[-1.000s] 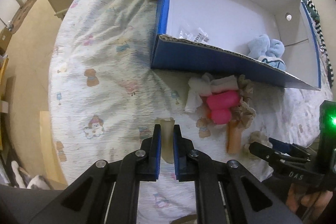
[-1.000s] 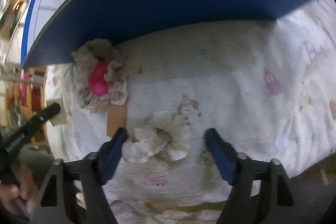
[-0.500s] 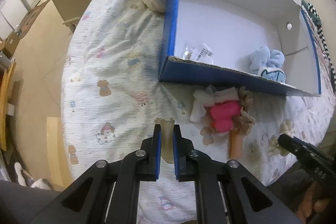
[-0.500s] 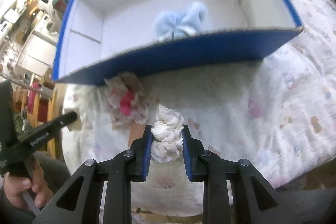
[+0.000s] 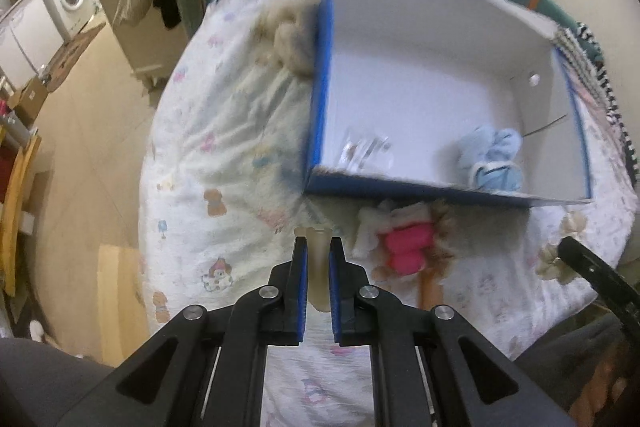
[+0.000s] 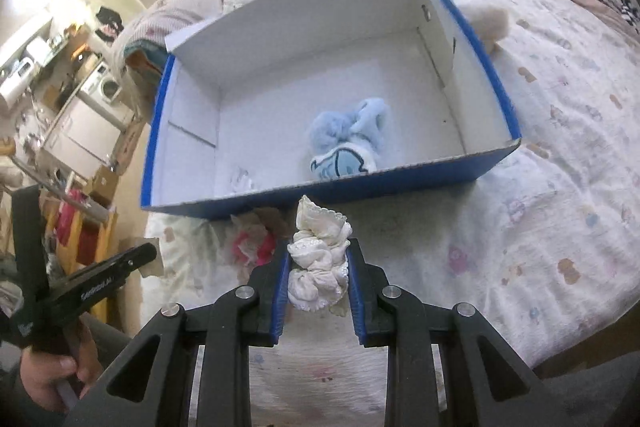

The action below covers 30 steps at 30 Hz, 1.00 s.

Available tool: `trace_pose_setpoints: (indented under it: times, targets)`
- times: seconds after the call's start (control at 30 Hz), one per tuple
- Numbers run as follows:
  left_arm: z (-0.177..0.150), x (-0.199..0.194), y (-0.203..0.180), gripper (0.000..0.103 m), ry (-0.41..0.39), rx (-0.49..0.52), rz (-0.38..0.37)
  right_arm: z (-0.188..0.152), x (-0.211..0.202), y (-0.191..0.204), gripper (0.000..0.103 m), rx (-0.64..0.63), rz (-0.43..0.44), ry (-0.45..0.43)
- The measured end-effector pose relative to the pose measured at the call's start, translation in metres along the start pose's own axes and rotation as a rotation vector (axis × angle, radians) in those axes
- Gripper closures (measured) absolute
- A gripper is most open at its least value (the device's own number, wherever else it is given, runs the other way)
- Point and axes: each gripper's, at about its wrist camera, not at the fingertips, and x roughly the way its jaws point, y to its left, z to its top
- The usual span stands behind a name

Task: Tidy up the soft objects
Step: 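Carry the scrunchie and beige piece into the white box with both tools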

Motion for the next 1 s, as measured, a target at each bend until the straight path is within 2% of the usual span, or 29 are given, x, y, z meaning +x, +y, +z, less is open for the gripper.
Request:
trace_pose_setpoints:
  times: [0.2,0.43,0.7,1.0]
  targets:
    - [0.014,-0.04,-0.017,0.094,-0.07,0.042,-0.055,0.017,-0.03,-0.001,0.075,0.029,0.044,-0.068]
    - [0.052,-0.056,-0.035,0.094,-0.097,0.06,-0.094,0.053,-0.045,-0.004,0.075,0.052,0.069,-0.114]
    - [0.085,-0.046,-0.045,0.094,-0.094,0.055,-0.11,0.078,-0.028,0.003,0.075,0.036,0.06,-0.104]
    - [0.099,-0.018,-0.06,0.094,-0.061,0.086,-0.103,0.088,0.014,0.012,0.075,0.011,0.04,-0.025]
